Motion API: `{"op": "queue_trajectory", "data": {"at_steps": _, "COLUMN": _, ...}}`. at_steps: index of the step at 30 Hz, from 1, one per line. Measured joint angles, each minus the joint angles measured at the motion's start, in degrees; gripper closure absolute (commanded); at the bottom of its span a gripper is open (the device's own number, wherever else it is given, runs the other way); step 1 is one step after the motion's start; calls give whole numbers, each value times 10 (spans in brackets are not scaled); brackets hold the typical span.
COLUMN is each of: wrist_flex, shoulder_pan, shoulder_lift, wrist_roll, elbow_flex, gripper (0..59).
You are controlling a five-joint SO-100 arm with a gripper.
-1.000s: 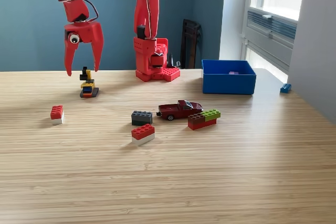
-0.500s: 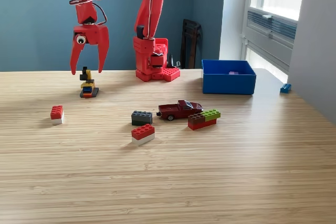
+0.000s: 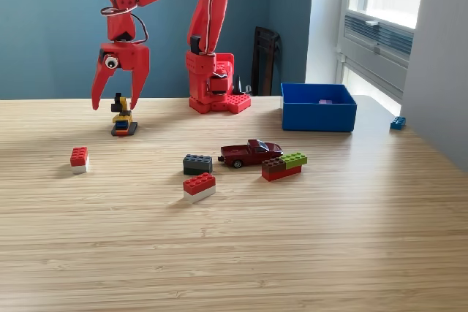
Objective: Grasp a lego block and put it in the bin.
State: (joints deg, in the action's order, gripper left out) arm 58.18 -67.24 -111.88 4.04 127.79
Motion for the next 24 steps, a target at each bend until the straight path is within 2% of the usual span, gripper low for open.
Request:
{"op": "queue_trajectory", "data": {"at_steps": 6, "wrist_flex": -52, "shoulder_pan": 0, "shoulder_lift": 0, "wrist_roll": -6, "elbow_flex": 30, "gripper": 291}}
{"op": "queue_trajectory", "data": {"at_steps": 11, "wrist_flex": -85, "shoulder_pan": 1, "shoulder_lift": 0, "wrist_roll": 14, "elbow_flex": 55, "gripper": 303}}
{"op": "queue_trajectory", "data": {"at_steps": 18, "wrist_flex": -113, "shoulder_pan": 28, "shoulder_lift": 0, "wrist_roll": 41, "elbow_flex": 83, "gripper": 306}}
{"op": "queue_trajectory", "data": {"at_steps": 24, "wrist_flex": -135, "shoulder_pan": 41, "shoulder_lift": 0, "wrist_roll": 56, "elbow_flex": 91, "gripper": 337}}
